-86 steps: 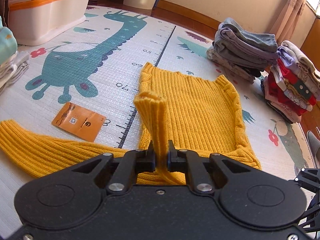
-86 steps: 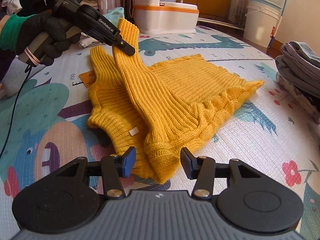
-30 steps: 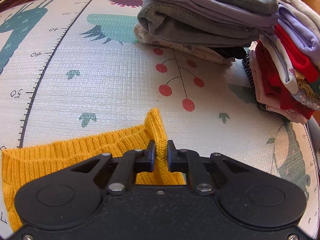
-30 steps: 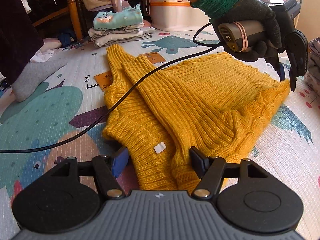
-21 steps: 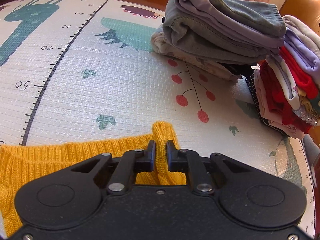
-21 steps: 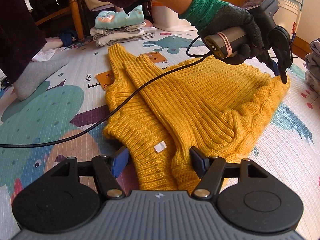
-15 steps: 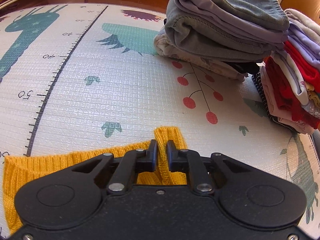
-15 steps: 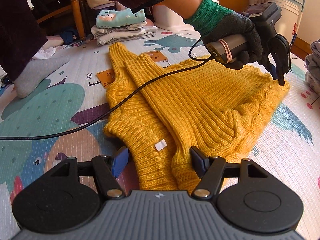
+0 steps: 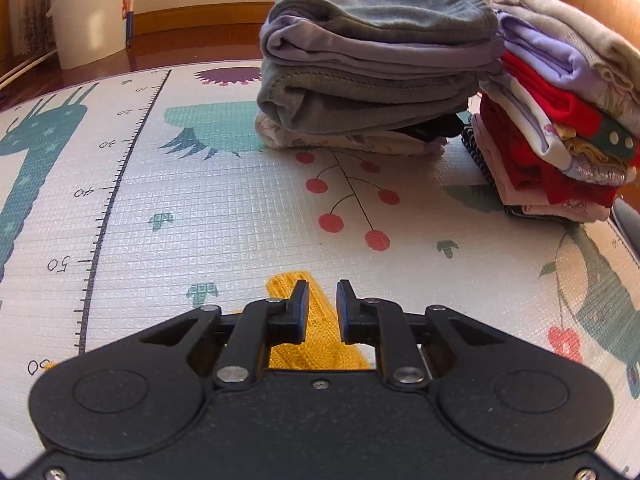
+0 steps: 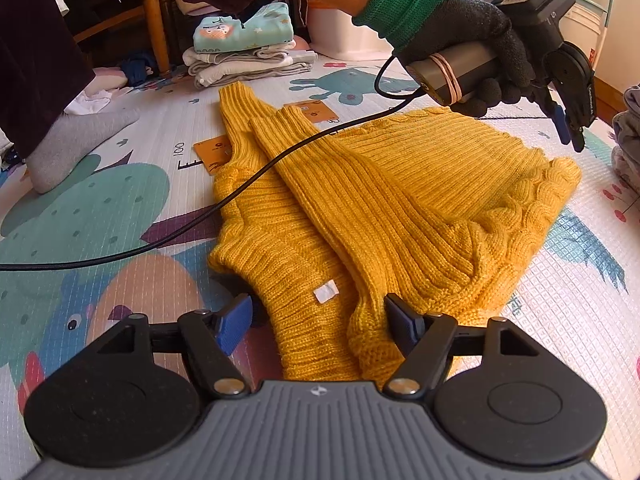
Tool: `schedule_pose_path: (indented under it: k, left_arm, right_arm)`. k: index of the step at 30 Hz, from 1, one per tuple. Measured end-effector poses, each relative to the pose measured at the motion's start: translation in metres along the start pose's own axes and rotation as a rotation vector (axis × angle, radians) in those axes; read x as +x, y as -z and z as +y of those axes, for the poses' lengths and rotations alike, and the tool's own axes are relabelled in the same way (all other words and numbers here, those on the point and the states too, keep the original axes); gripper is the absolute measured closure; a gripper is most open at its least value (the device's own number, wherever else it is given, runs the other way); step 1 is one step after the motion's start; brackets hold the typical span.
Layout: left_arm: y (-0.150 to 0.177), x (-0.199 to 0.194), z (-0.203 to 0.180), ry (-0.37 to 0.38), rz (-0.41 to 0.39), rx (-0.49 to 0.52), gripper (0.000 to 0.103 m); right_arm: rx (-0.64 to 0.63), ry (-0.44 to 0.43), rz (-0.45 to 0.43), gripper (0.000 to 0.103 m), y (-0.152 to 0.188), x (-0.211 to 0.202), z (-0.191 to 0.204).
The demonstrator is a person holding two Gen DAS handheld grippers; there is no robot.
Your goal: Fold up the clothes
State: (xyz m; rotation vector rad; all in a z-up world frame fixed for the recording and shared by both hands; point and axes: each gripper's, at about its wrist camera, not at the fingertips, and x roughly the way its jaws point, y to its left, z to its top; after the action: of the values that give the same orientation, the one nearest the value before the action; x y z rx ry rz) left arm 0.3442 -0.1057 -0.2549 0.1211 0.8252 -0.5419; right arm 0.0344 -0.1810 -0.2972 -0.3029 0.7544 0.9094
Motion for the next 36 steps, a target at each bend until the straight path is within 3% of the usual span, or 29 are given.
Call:
schedule_pose_path:
  k: [3,8,15,19,22,24,26,28,31,36]
  left_arm:
    - [0.005,0.022,0.01,-0.078,0.057,-0.055,0.087]
    - [-0.002,0.03,0.045,-0.132,0.082,-0.375,0.075]
    - [0.003,-0.018,0.027,-0.095,-0.009,-0.198,0.075]
    - [0.028,-0.034,0.006,0.018,0.019,-0.05,0.075]
    - [0.043,-0.02,-0.005,0.009,0.076,-0.004,0.076]
    - [0.048,-0.004,-0.002,-0.009,0.082,-0.022,0.074]
    - [0.046,0.001,0.004,-0.017,0.078,-0.07,0.065]
    - [0.043,-0.003,0.004,-0.024,0.084,-0.091,0.067]
    - [0.051,-0.035,0.006,-0.044,0.048,-0.12,0.068]
    - [0.096,-0.121,0.019,-0.116,-0.001,-0.273,0.068]
  right_arm:
    - [0.0,0.001,0.003,0.03,-0.001,0.0,0.0]
    - [0.011,0.007,0.002,0.03,0.0,0.001,0.001]
    - [0.004,0.004,0.003,0.025,0.0,0.003,0.003]
    - [0.009,0.003,-0.002,0.025,0.0,0.003,0.003]
    - [0.007,0.003,-0.004,0.025,0.001,0.003,0.003]
    - [0.017,0.002,-0.005,0.025,0.0,0.003,0.002]
    - [0.023,0.001,-0.005,0.025,0.0,0.003,0.002]
    - [0.026,0.001,-0.002,0.025,-0.001,0.003,0.002]
    - [0.029,0.004,-0.001,0.025,-0.001,0.004,0.002]
    - [0.045,0.009,-0.014,0.026,-0.002,0.002,0.002]
